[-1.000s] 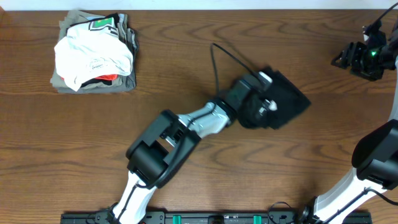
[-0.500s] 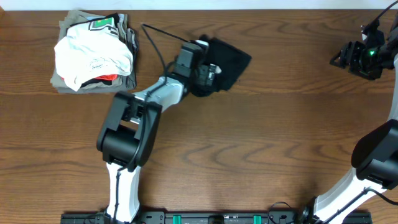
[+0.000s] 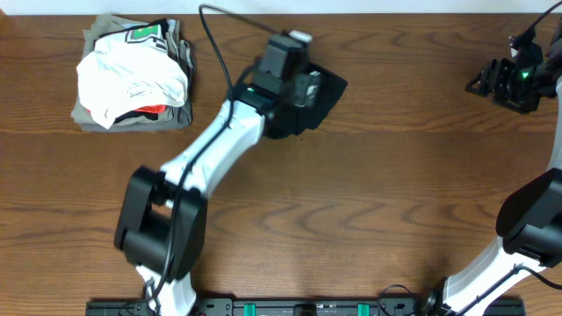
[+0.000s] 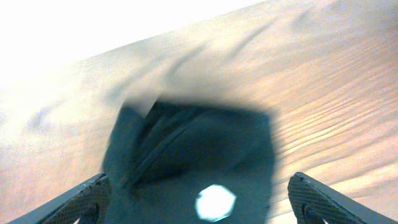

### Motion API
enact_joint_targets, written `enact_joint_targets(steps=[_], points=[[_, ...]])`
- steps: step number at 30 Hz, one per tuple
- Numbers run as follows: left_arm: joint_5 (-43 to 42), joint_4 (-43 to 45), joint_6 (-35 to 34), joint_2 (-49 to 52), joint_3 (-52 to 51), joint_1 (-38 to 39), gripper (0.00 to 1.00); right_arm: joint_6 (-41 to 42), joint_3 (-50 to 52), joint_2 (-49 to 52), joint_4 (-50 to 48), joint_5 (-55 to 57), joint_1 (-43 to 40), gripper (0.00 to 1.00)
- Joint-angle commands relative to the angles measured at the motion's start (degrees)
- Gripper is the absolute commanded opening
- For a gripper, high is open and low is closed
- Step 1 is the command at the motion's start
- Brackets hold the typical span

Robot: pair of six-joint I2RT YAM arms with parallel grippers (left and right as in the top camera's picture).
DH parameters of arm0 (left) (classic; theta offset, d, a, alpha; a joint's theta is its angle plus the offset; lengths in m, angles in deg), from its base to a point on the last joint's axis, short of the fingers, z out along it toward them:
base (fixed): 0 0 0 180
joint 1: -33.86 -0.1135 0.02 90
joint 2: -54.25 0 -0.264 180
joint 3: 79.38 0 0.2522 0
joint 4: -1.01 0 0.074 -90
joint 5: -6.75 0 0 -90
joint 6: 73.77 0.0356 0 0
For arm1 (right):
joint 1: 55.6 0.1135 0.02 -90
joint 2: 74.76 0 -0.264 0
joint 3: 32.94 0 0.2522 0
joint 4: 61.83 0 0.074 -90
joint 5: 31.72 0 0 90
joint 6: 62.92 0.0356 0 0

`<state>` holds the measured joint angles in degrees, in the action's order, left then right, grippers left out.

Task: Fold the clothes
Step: 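Carry the folded black shirt leftward to the clothes stack with the left gripper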

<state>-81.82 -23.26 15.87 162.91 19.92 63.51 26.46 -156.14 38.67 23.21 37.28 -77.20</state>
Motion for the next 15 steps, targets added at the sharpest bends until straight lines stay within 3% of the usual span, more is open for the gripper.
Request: enact_joint_targets(steps=[1,8,15], points=[[2.56,-0.79,0.81,1.42,0.61,4.13,0.91,-0.31,-0.26,-0.81,0.26,-0.24,0.31,0.66],[12.44,-0.57,3.41,11.21,1.70,9.11,0.91,-0.31,-0.26,-0.81,1.11,-0.24,0.83,0.67],[12.83,1.16,3.34,16.90,2.03,9.60,0.91,-0.98,-0.26,-0.81,1.42,-0.22,2.19,0.67]])
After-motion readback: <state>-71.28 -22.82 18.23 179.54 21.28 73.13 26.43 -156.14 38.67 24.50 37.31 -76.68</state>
